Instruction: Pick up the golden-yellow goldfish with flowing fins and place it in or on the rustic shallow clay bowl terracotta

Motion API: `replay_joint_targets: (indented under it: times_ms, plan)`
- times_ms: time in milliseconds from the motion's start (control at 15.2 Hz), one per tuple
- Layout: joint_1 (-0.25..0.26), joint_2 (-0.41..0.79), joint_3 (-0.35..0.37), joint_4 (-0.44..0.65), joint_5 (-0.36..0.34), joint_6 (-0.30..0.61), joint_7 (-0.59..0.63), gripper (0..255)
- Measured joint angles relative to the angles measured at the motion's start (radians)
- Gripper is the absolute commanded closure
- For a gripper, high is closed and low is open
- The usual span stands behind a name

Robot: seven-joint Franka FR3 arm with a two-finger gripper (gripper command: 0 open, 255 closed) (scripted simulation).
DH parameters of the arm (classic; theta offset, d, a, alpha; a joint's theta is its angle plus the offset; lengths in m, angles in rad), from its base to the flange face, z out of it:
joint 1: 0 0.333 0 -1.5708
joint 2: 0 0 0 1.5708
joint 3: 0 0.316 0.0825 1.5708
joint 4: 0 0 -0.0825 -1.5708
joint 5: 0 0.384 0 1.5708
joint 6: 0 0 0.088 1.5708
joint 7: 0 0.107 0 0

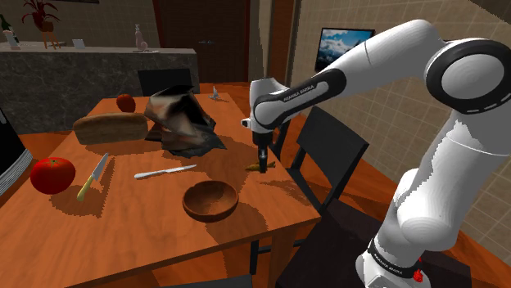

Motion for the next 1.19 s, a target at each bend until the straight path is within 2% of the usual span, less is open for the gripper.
replay_joint_targets:
  times_ms: [1188]
  plan:
    - [-0.001,-0.082,-0.001,0.163,-0.007,-0.244,0.010,255]
